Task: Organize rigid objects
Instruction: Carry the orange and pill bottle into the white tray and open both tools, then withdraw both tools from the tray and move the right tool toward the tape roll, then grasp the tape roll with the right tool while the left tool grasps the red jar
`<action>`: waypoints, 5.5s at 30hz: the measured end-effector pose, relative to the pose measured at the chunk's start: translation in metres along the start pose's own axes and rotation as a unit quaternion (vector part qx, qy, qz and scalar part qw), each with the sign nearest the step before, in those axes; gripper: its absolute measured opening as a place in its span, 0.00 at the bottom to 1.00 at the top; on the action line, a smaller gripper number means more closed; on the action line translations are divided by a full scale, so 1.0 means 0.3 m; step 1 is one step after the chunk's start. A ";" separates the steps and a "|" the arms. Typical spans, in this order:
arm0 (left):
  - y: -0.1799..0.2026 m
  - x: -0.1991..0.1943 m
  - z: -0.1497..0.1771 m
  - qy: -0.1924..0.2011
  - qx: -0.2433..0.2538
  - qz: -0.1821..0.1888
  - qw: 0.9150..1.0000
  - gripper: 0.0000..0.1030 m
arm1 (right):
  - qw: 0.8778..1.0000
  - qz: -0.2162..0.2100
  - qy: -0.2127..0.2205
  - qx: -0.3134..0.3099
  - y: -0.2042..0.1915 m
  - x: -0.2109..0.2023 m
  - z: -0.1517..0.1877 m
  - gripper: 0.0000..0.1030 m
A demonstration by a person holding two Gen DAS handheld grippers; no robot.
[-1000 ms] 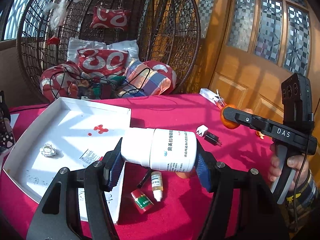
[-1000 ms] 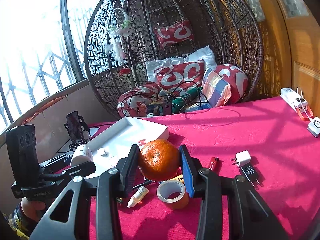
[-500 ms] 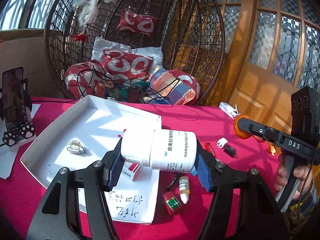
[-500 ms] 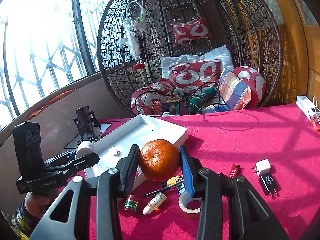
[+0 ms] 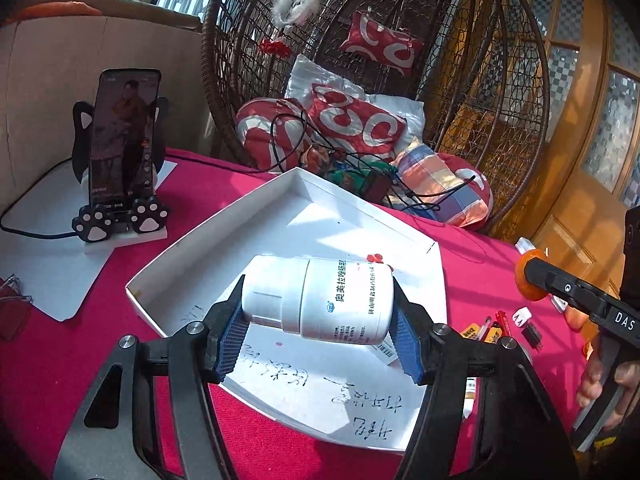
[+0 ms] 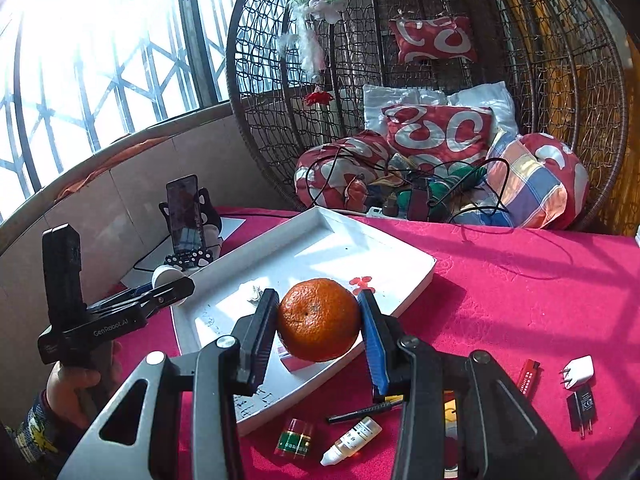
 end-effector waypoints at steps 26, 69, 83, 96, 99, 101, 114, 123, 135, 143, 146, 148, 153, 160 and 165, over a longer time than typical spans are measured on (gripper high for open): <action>-0.068 0.029 0.044 0.011 -0.019 -0.076 0.997 0.99 | 0.990 0.009 -0.052 0.128 -0.024 0.241 0.031 1.00; 0.302 0.099 0.116 -0.063 0.126 0.096 0.985 1.00 | 0.939 0.133 0.108 0.299 0.464 -0.281 0.290 1.00; 0.472 0.099 0.329 -0.179 0.212 0.167 0.946 1.00 | 0.981 0.136 -0.061 0.122 0.341 0.012 0.357 1.00; 0.543 0.197 0.375 -0.217 0.213 0.182 0.935 1.00 | 0.981 0.123 -0.090 0.117 0.345 0.051 0.384 0.54; 0.552 0.235 0.371 -0.230 0.224 0.179 0.930 1.00 | 0.981 0.120 -0.091 0.121 0.342 0.056 0.381 0.55; 0.553 0.266 0.375 -0.240 0.233 0.172 0.927 1.00 | 0.981 0.115 -0.093 0.125 0.342 0.060 0.381 0.55; 0.557 0.294 0.443 -0.299 0.237 0.173 0.908 1.00 | 0.980 0.105 -0.101 0.134 0.347 0.070 0.387 0.56; 0.589 0.177 0.496 -0.312 0.231 0.223 0.894 1.00 | 0.980 0.103 -0.101 0.137 0.347 0.069 0.390 0.57; 0.526 0.198 0.496 -0.299 0.249 0.167 0.906 1.00 | 0.980 0.101 -0.101 0.139 0.346 0.068 0.392 0.57; 0.518 0.211 0.521 -0.287 0.260 0.155 0.909 0.53 | 0.980 0.103 -0.101 0.137 0.343 0.067 0.391 0.57; 0.509 0.201 0.508 -0.281 0.245 0.158 0.914 0.47 | 0.980 0.103 -0.101 0.137 0.343 0.065 0.391 0.57; 0.513 0.194 0.509 -0.277 0.246 0.157 0.915 0.47 | 0.980 0.101 -0.100 0.139 0.342 0.063 0.391 0.57; 0.541 0.168 0.493 -0.260 0.258 0.161 0.916 0.47 | 0.980 0.102 -0.089 0.146 0.352 0.048 0.386 0.55; 0.546 0.111 0.410 -0.215 0.238 0.175 0.931 0.47 | 0.980 0.098 -0.073 0.159 0.365 -0.016 0.364 0.51; 0.547 0.073 0.360 -0.188 0.225 0.182 0.938 0.47 | 0.982 0.096 -0.045 0.157 0.360 -0.069 0.321 0.51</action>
Point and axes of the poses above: each gripper's, at about its wrist camera, not at the fingertips, and x roughly the way its jaws point, y to its right, z to its underside, the point moved 6 cm from there along x, roughly the way its jaws point, and after that the axes turned 15 degrees about z, right-handed, at the moved point
